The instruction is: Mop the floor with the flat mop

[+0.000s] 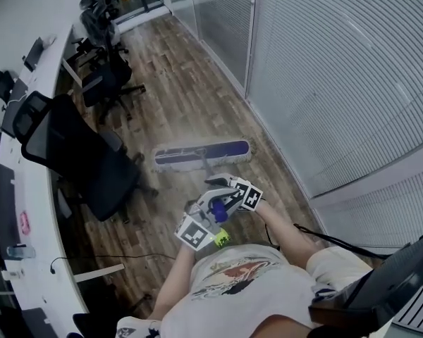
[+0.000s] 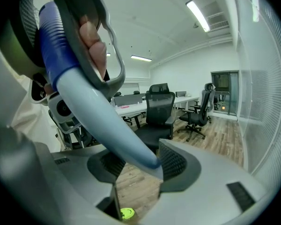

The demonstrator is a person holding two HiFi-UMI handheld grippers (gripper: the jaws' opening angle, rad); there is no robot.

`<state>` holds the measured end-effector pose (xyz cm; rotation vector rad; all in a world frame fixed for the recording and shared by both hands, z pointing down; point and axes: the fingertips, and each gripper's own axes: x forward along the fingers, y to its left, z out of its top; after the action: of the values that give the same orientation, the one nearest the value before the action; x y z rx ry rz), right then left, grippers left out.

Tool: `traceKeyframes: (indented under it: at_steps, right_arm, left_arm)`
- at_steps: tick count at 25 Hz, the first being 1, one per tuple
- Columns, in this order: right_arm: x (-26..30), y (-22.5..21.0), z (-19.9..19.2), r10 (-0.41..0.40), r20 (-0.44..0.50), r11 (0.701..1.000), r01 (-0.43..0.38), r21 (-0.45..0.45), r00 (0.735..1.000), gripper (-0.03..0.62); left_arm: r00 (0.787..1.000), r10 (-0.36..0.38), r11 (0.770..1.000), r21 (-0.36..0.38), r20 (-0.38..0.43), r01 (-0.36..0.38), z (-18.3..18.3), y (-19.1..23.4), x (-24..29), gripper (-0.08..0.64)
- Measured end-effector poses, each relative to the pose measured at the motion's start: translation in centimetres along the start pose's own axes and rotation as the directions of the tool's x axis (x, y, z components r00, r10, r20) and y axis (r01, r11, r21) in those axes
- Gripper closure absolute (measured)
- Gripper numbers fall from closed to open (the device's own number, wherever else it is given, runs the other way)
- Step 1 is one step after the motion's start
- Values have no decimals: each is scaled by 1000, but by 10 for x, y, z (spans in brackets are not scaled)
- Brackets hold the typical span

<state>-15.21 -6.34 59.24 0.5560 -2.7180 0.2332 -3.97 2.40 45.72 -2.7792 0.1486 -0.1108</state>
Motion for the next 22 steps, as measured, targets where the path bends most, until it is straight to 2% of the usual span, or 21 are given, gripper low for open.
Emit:
traceKeyframes:
  at_steps: [4, 10, 17, 22]
  right_arm:
    - [-28, 28, -11, -8, 27, 1000, 8, 19, 1000, 405]
    - [-117, 87, -44, -28, 64, 997, 24, 67, 998, 405]
    - [-182, 165, -79, 17, 43, 1000, -18, 25, 999, 405]
    - [-216, 212, -92, 16, 34, 1000, -17, 13, 999, 405]
  left_arm:
    - [1000, -14, 1000, 17, -20, 14, 14, -38, 13, 509]
    - [999, -45, 999, 28, -31, 46, 59, -130, 67, 517]
    - [999, -37, 998, 42, -31, 38, 96, -226, 94, 525]
    - [999, -47, 999, 26, 18, 47, 126, -279, 100, 526]
